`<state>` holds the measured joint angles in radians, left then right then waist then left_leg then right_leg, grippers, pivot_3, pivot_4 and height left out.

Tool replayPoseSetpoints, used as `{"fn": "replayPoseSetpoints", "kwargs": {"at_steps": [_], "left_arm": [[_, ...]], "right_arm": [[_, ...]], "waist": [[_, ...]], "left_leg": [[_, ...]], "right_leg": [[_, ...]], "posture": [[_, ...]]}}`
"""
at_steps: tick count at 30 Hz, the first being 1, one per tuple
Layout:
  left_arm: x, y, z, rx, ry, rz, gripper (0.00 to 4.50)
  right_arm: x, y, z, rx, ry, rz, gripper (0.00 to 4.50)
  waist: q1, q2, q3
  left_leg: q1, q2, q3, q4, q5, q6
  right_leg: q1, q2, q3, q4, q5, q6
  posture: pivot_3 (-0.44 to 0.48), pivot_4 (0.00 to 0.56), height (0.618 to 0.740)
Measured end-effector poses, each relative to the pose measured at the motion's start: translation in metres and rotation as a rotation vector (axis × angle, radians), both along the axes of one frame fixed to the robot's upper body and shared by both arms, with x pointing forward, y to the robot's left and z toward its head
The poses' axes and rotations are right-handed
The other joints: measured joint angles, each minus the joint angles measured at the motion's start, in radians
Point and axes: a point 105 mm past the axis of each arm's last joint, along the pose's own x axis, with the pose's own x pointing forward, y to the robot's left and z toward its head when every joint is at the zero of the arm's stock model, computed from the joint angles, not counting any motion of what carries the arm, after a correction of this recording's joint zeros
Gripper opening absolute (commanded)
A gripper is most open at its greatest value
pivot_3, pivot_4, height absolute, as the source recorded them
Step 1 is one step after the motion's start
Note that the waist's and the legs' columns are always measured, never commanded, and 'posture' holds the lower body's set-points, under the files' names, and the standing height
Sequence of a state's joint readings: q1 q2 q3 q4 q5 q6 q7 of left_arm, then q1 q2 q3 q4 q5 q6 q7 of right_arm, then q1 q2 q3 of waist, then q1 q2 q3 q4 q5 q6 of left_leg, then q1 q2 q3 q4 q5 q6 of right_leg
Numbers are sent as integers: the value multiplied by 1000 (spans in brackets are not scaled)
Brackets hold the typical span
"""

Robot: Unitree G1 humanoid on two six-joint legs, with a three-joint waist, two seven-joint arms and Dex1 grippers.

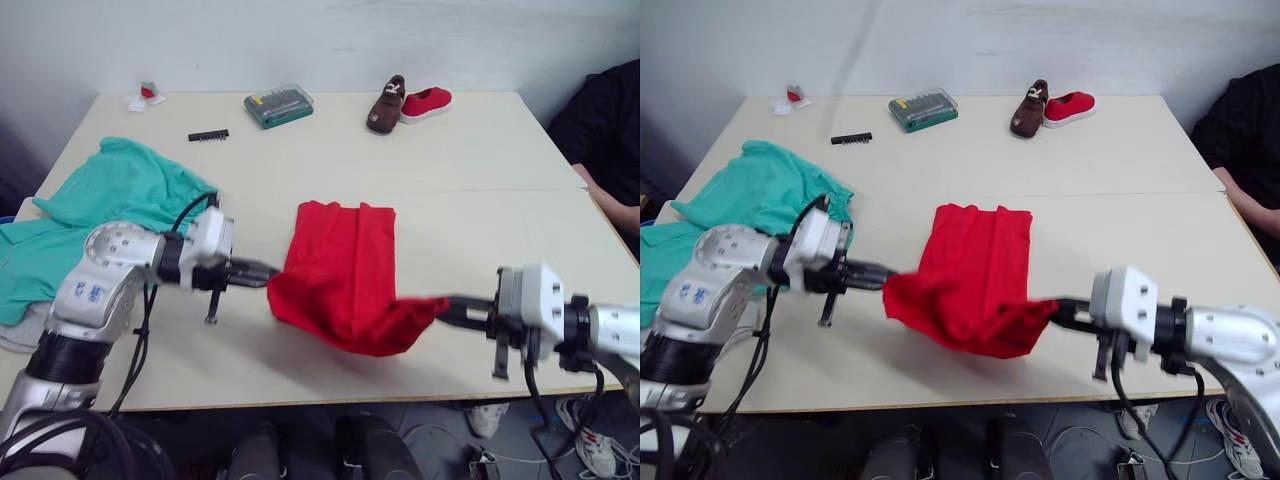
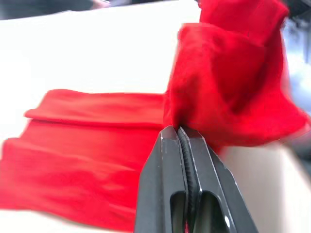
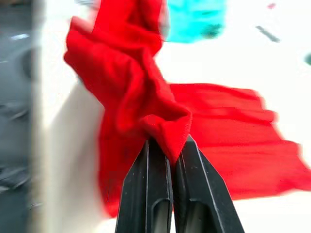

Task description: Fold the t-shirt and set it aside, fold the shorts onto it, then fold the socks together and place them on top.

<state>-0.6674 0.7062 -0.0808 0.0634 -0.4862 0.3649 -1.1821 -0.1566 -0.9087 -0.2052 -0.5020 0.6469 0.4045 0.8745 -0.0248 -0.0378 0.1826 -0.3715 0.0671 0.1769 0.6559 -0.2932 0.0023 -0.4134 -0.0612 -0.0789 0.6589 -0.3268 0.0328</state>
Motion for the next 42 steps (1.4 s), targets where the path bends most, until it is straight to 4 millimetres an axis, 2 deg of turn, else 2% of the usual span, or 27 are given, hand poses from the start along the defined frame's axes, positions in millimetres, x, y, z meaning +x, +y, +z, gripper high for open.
{"fn": "replayPoseSetpoints", "kwargs": {"at_steps": [2,5,12,16,20,21,22,25,28,31,36,39,40,42], "left_arm": [[18,-7,2,-43,27,60,0],[48,-15,-8,-66,71,178,0],[97,-13,-51,-15,148,438,0],[108,-16,-59,-26,170,507,0],[114,-16,-61,-50,194,549,0],[116,-17,-61,-50,198,556,0],[117,-16,-60,-50,200,563,186],[118,-13,-60,-64,213,575,859],[118,-9,-60,-74,228,588,1822],[120,-1,-57,-91,231,613,2783],[120,24,-33,-141,186,646,4338],[105,30,-9,-127,77,557,4448],[94,30,-4,-92,26,495,4448],[66,25,-9,10,-49,344,4448]], "right_arm": [[21,-5,6,50,5,-62,24],[57,-7,4,92,31,-153,24],[128,-7,-31,59,160,-349,24],[152,-9,-38,90,224,-440,24],[163,-13,-48,86,283,-485,24],[164,-14,-51,80,297,-494,24],[165,-16,-54,68,306,-501,4],[166,-20,-60,33,319,-515,695],[165,-19,-59,23,319,-492,1725],[162,-18,-49,24,284,-467,2757],[143,-33,-24,-24,145,-433,4487],[118,-37,-17,-102,58,-370,4499],[107,-36,-18,-130,38,-337,4499],[86,-29,-23,-177,21,-253,4499]], "waist": [[-2,0,0],[-3,1,1],[-5,2,1],[-4,2,1],[-5,2,1],[-5,3,1],[-5,3,1],[-7,3,1],[-8,3,1],[-10,3,2],[-7,3,2],[-6,3,2],[-7,3,2],[-9,3,1]], "left_leg": [[-1,0,0,0,0,0],[-2,0,1,1,1,-1],[-4,1,4,4,1,-1],[-17,1,5,10,1,-1],[-19,1,7,11,2,-1],[-19,1,7,11,2,-1],[-19,1,8,11,2,-1],[-19,1,9,10,2,-1],[-19,1,11,10,2,-1],[-19,1,12,10,2,-1],[-20,1,12,10,2,-1],[-19,1,13,9,1,-2],[-19,1,13,8,2,-2],[-17,2,14,8,1,-4]], "right_leg": [[-1,0,0,0,0,0],[-2,1,0,1,-1,1],[-6,0,1,5,-1,1],[-20,-1,2,13,-1,1],[-24,-2,2,17,-1,1],[-25,-2,2,17,-1,1],[-25,-2,3,18,-1,1],[-27,-2,4,19,-1,1],[-29,-2,5,20,-1,1],[-30,-2,7,21,-1,1],[-30,-2,7,21,-1,1],[-30,-2,7,20,-1,1],[-30,-1,7,20,-1,1],[-30,0,8,20,-1,0]], "posture": [[0,150,740],[0,150,740],[0,150,740],[0,150,740],[0,150,740],[0,150,740],[0,150,740],[0,150,740],[0,150,740],[0,150,740],[0,150,740],[0,150,740],[0,150,740],[0,150,740]]}}
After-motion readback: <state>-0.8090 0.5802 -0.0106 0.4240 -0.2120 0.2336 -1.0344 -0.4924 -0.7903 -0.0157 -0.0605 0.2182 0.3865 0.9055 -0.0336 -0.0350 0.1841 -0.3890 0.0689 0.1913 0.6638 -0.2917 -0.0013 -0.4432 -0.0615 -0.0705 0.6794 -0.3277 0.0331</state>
